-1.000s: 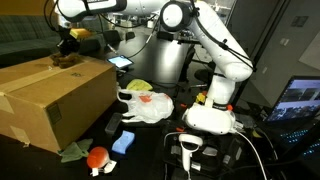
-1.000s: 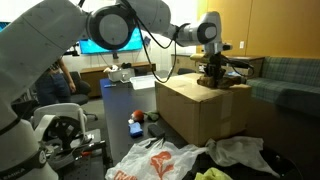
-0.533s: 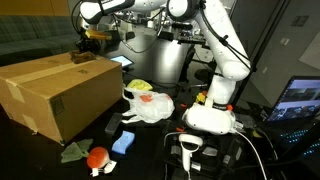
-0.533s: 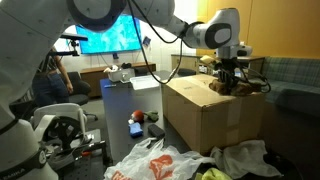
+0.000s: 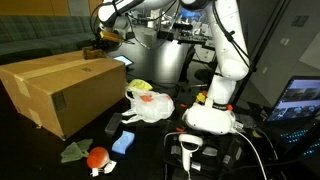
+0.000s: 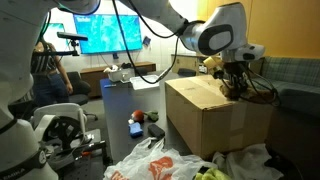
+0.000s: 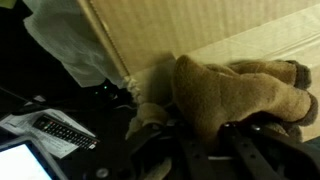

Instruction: Put the objects on top of the box on to the table and the objects on the table on to the top of the box

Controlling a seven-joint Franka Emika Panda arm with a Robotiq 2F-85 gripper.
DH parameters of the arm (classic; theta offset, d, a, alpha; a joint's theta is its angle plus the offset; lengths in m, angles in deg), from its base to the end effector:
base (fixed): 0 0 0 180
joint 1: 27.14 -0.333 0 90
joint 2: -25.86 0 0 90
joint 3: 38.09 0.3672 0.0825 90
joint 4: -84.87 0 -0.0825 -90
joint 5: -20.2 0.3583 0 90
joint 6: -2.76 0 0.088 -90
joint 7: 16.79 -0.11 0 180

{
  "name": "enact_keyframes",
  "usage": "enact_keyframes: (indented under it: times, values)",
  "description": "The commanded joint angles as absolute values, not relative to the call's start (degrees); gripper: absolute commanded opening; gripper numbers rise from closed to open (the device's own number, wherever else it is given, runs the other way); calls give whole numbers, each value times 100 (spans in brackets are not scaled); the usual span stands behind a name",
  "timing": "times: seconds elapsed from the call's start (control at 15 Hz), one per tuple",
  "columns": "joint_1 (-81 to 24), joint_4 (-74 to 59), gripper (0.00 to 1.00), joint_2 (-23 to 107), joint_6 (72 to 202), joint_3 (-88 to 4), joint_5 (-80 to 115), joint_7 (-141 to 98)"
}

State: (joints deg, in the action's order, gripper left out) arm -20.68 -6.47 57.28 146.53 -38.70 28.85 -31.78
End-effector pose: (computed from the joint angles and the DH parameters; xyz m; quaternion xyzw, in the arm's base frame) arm 0.7239 -0.0891 0.4077 -0.9529 0.2371 -0.1779 0.0648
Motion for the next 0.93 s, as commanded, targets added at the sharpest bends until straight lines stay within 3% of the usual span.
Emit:
enact_keyframes:
  times: [0.0, 0.27, 0.87]
  values:
    - [-1967, -2059, 3, 4768, 15616, -3993, 3094, -2819]
    - [-1844, -3255, 3, 3963, 15955, -4268, 3036, -2820]
    - [-1738, -5293, 3, 2312, 15007, -5044, 2215, -3395]
